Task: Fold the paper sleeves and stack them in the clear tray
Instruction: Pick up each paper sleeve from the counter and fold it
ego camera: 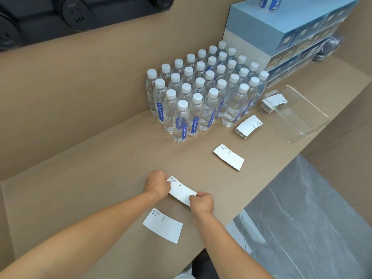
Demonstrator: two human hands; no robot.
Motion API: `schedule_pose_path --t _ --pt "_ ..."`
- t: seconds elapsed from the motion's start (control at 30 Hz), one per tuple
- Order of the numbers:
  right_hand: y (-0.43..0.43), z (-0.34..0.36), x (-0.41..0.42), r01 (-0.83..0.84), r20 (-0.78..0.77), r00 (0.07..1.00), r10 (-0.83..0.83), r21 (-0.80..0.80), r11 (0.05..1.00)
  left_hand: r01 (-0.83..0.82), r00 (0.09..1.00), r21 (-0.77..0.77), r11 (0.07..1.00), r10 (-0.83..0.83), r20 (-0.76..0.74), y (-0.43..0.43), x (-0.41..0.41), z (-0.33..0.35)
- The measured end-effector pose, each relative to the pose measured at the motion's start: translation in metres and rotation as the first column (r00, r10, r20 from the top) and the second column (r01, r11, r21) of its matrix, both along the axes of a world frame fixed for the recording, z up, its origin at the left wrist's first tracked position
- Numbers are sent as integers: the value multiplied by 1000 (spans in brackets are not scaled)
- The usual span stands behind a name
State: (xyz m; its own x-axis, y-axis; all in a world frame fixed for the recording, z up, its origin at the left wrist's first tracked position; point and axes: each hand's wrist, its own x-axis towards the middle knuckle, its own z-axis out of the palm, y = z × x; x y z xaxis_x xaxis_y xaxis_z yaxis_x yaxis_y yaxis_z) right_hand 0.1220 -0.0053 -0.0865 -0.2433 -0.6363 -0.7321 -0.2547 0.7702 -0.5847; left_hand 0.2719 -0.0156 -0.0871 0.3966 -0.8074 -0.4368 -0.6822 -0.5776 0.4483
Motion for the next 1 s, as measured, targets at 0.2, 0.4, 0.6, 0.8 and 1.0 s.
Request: schedule_pose_path --t 0.2,0.4,0.6,0.8,1.0 --pt "-18 9 -28 144 42 989 -142 -43 989 31 999 -24 999 -31 -35 -23 -27 11" --pt "-53 15 -68 178 -14 983 -182 -141 974 55 995 -65 996 -61 -82 -62 -68 19" --pt "-86 17 -101 189 -51 978 -202 -187 964 63 993 -63 996 -69 -95 -99 -101 20" --pt "-131 11 -127 192 -67 976 -209 -198 961 63 993 -70 996 -70 -91 -147 -126 18" --pt "-163 -1 -133 156 -72 983 -171 -176 972 55 995 -45 997 -59 -83 -184 -134 7"
